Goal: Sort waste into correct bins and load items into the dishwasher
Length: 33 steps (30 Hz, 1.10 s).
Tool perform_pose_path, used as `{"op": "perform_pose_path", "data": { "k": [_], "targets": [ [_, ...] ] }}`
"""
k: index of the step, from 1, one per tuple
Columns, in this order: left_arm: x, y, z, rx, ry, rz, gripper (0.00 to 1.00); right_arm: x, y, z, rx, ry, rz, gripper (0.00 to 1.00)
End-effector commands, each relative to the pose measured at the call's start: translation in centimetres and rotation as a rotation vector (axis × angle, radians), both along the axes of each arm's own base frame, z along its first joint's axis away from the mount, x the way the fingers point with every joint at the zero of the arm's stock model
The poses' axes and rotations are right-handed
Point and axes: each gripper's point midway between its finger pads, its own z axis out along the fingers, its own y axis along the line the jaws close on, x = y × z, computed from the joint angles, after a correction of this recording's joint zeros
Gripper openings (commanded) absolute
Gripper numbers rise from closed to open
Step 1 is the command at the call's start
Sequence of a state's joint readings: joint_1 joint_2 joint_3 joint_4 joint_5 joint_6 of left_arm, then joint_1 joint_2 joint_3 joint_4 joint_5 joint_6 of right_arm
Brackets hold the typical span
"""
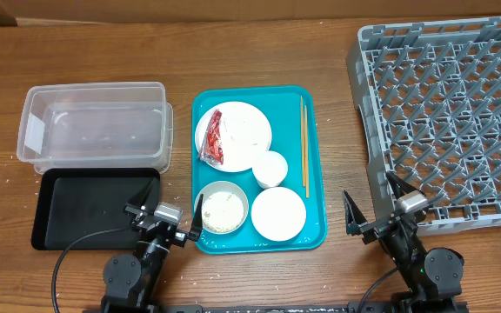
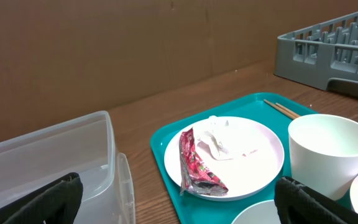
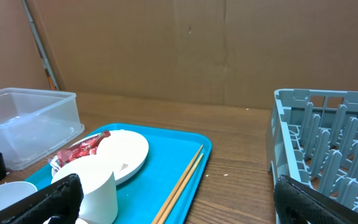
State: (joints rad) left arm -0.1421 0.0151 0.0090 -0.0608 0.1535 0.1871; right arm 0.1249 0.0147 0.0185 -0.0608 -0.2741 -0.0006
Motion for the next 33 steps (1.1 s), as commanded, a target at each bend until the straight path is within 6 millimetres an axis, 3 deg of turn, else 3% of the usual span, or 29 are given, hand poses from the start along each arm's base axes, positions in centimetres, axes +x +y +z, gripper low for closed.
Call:
{"op": "perform_pose_path", "data": {
  "k": [1, 15, 17, 22, 25, 33],
  "targets": [
    [0.0, 0.2, 0.0, 0.007, -0.006, 0.011, 1.00, 0.0, 0.0, -0.1, -0.003, -0.007, 0.003, 1.00],
    [0.0, 0.1, 0.0, 0.120, -0.042, -0.004, 1.00, -0.1, 0.3, -0.1, 0.031, 0.008, 0.018, 1.00],
    [-0.1, -0.4, 0.1, 0.112, -0.044, -0.031, 1.00, -0.2, 0.4, -0.1, 0.112, 0.045, 0.028, 1.00],
    [-2.0, -4.3, 0.7, 0.059, -0.065, -0.282, 1.00, -1.6, 2.7, 0.2, 0.179, 0.082, 0.184, 1.00],
    [-2.7, -5.3, 1.7, 0.031, -0.099, -0.349, 1.00, -2.2, 3.4, 0.5, 0.186, 0.098, 0.230, 1.00],
    [-4.0, -4.9, 8.8, -0.234, -0.124, -0.343, 1.00, -3.7, 2.4, 6.0, 0.183, 0.115, 0.176, 1.00]
  ]
}}
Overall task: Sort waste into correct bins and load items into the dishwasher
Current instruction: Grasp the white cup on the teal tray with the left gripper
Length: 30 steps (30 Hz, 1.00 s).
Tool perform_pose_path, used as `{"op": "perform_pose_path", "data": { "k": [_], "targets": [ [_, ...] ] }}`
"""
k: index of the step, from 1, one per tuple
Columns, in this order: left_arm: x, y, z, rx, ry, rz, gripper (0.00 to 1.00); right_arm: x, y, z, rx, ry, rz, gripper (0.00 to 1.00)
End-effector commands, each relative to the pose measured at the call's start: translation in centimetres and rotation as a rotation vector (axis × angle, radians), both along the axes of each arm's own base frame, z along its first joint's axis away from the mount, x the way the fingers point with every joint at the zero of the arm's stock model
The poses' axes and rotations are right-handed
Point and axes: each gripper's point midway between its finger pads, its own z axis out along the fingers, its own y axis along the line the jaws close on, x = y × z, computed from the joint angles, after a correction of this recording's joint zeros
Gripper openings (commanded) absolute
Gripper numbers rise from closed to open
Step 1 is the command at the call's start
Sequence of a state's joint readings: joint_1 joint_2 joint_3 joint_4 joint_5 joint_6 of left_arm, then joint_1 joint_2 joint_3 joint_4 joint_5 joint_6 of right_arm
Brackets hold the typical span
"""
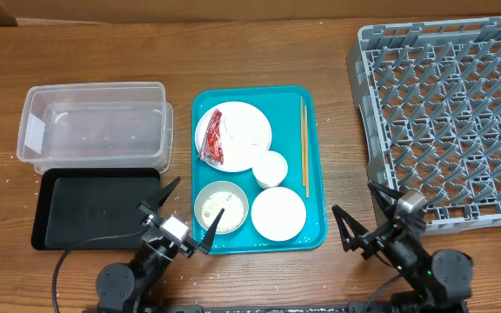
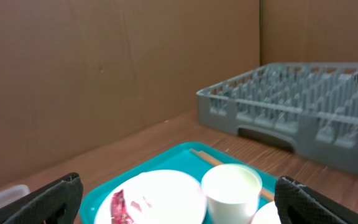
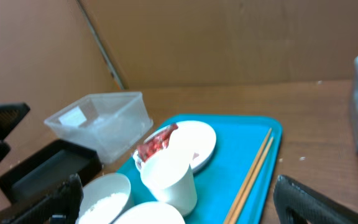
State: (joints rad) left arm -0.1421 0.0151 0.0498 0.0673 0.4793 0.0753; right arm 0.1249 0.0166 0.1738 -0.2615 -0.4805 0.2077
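A teal tray [image 1: 316,174] holds a white plate [image 1: 243,130] with a red wrapper [image 1: 213,139] on it. Also on the tray are a white cup [image 1: 270,168], wooden chopsticks [image 1: 303,143], a bowl of white food [image 1: 222,207] and an empty white dish [image 1: 278,213]. My left gripper [image 1: 200,197] stands open at the tray's near left corner, angled toward the bowl. It holds nothing [image 2: 179,202]. Open as well, my right gripper [image 1: 352,195] stands just right of the tray, facing the cup [image 3: 169,180]. The grey dish rack [image 1: 450,113] lies at the right.
A clear plastic bin [image 1: 94,126] sits left of the tray, with a flat black bin [image 1: 94,209] in front of it. Cardboard walls close off the far side of the wooden table [image 1: 259,52].
Both arms have swung. The left gripper now points right, toward the tray and rack. The right gripper now points left, toward the tray. Both stay open, and nothing on the table has moved.
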Motion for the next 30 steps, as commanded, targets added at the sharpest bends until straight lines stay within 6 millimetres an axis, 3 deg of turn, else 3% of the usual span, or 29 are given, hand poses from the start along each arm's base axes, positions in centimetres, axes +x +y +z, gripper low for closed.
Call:
{"op": "perform_pose_path", "data": {
  "k": [1, 9, 15, 20, 22, 26, 30],
  "targets": [
    [-1.4, 0.2, 4.5, -0.120, 0.023, -0.019, 1.00, -0.8, -0.7, 3.7, 0.000, -0.007, -0.037, 1.00],
    [-2.4, 0.4, 8.1, -0.124, 0.179, -0.004, 1.00, 0.0, -0.9, 7.5, -0.026, 0.139, -0.060, 1.00],
    [-0.8, 0.0, 9.1, -0.100, 0.494, 0.008, 1.00, 1.3, -1.8, 7.8, -0.142, 0.363, -0.106, 1.00],
    [1.2, -0.4, 10.4, -0.077, 0.700, 0.014, 1.00, 0.5, -0.9, 8.0, -0.175, 0.519, -0.030, 1.00],
    [1.2, -1.9, 10.2, -0.145, 0.806, -0.065, 1.00, 0.3, -0.8, 7.8, -0.174, 0.538, -0.019, 1.00],
    [1.8, -2.7, 9.2, -0.163, 0.883, -0.107, 1.00, 0.6, -1.3, 7.7, -0.174, 0.540, -0.053, 1.00],
    [3.2, -2.2, 6.0, -0.164, 1.026, 0.020, 0.91, 2.0, -4.4, 6.4, -0.105, 0.654, -0.305, 1.00]
  ]
}}
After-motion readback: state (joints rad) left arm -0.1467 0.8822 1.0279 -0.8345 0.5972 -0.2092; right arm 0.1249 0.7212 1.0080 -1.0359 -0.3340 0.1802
